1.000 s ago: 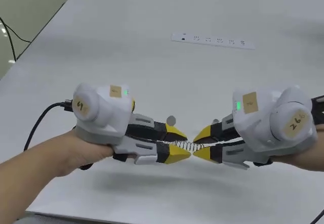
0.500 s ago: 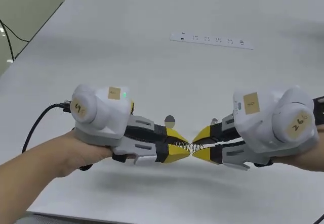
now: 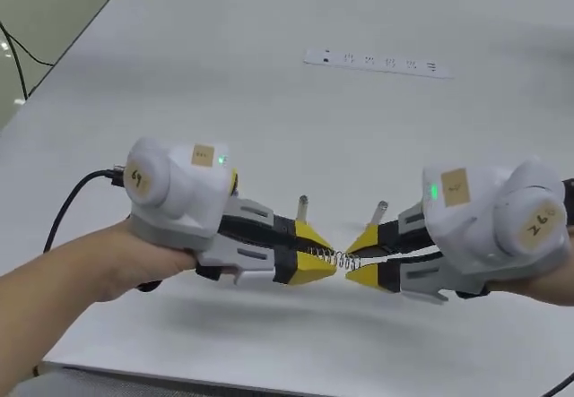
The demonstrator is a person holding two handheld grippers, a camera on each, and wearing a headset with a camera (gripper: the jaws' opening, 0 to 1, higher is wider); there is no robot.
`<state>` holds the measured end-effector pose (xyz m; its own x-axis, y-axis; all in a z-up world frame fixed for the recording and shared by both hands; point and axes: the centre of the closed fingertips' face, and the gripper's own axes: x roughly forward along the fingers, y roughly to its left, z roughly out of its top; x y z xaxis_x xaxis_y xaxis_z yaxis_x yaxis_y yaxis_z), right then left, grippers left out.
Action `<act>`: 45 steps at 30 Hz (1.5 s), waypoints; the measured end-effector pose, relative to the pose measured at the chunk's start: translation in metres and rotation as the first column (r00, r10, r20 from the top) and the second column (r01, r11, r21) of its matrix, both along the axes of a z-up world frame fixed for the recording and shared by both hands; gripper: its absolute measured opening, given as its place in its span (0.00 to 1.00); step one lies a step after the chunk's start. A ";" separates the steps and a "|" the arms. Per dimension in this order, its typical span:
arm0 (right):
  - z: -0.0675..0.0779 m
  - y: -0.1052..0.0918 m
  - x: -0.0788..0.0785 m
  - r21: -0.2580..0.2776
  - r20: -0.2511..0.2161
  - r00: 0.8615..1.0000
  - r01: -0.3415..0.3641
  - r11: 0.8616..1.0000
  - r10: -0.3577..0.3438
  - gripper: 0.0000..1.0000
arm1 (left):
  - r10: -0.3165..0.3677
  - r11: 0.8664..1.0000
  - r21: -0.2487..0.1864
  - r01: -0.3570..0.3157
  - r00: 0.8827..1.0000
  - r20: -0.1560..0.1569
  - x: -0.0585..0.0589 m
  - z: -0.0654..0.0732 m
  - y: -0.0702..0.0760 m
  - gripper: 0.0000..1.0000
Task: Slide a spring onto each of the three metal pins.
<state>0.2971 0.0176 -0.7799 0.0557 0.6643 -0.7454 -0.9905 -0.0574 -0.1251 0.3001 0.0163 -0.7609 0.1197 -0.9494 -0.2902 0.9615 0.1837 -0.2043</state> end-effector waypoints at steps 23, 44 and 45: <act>0.038 0.025 -0.001 0.134 -0.018 1.000 -0.001 0.991 0.003 0.07 | 0.025 0.997 0.074 -0.027 0.999 0.030 0.006 -0.015 0.004 0.03; 0.049 0.047 -0.001 0.224 0.022 1.000 0.006 0.975 -0.011 0.07 | 0.045 0.996 0.080 -0.048 0.998 0.032 0.007 -0.012 0.005 0.05; 0.049 0.047 -0.001 0.222 0.024 1.000 0.002 0.975 -0.008 0.07 | 0.047 0.995 0.082 -0.050 0.998 0.037 0.008 -0.012 0.005 0.05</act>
